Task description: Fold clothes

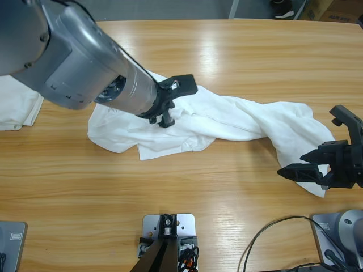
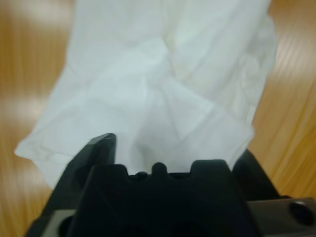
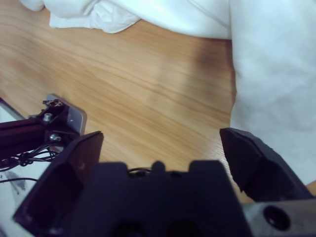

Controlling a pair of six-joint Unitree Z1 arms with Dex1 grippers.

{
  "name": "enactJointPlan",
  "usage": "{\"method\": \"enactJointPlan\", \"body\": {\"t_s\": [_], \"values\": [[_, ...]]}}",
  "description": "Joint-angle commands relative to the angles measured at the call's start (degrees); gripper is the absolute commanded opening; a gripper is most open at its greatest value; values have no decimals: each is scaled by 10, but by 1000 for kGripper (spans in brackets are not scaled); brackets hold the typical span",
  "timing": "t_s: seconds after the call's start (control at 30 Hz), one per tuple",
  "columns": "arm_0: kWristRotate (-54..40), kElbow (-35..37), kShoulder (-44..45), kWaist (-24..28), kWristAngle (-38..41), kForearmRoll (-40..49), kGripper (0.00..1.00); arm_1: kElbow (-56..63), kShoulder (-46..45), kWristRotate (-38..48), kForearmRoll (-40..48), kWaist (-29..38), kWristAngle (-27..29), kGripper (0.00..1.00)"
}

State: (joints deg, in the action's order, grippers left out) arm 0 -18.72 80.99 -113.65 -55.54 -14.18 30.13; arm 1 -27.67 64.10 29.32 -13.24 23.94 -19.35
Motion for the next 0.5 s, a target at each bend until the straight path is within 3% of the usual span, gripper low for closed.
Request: {"method": "enactJointPlan", "body": {"t_s": [0.03, 0.2, 0.33, 0.5], "values": [[29, 14, -54, 29, -10, -5, 0, 21, 29, 6, 7, -5, -12, 964], [35, 77, -58, 96, -9, 0, 0, 20, 32, 6, 7, -5, -17, 964], [33, 266, -112, 150, -9, 65, 0, 20, 36, 6, 9, -5, -17, 964], [34, 499, -224, 170, -9, 155, 0, 22, 39, 5, 9, -5, -21, 964]]}}
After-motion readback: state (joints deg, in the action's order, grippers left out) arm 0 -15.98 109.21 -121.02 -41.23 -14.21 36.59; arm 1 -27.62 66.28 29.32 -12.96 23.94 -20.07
